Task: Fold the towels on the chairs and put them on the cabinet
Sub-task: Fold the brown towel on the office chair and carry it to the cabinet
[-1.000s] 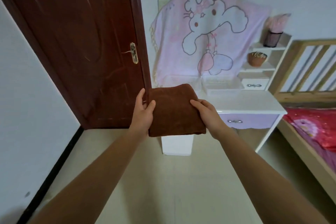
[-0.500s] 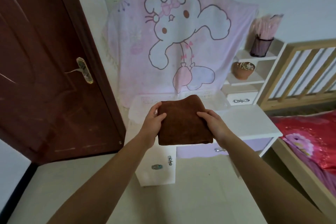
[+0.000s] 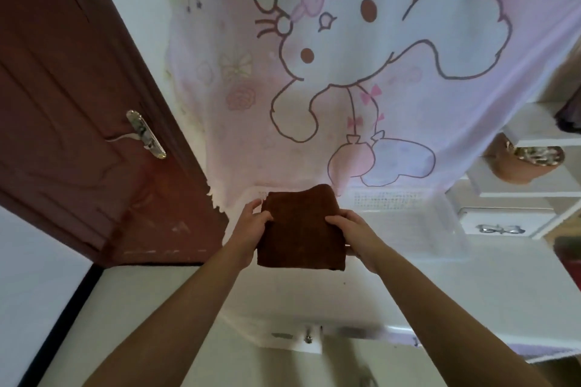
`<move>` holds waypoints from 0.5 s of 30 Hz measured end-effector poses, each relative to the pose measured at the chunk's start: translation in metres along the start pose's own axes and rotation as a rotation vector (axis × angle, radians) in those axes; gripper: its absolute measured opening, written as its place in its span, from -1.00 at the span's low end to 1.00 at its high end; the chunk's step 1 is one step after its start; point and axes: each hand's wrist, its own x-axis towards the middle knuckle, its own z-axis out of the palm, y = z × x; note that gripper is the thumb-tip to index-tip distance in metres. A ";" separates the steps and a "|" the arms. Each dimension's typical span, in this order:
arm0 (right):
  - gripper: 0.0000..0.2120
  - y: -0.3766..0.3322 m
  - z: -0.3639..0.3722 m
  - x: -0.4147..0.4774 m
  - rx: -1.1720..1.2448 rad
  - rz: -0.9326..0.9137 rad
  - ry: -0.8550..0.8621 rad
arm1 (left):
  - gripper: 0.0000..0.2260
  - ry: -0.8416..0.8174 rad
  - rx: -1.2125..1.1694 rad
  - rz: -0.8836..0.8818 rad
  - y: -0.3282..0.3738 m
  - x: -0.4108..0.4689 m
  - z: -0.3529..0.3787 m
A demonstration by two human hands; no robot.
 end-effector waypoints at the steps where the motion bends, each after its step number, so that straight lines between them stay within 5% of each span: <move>1: -0.71 -0.003 0.002 0.015 -0.022 0.017 -0.024 | -0.48 0.025 0.006 -0.020 0.002 0.011 -0.002; 9: -0.68 0.007 0.044 0.112 -0.063 0.225 -0.121 | -0.45 0.118 0.096 -0.096 -0.019 0.097 -0.028; 15: -0.69 0.029 0.071 0.163 0.041 0.329 0.075 | -0.42 -0.017 0.175 -0.074 -0.034 0.181 -0.042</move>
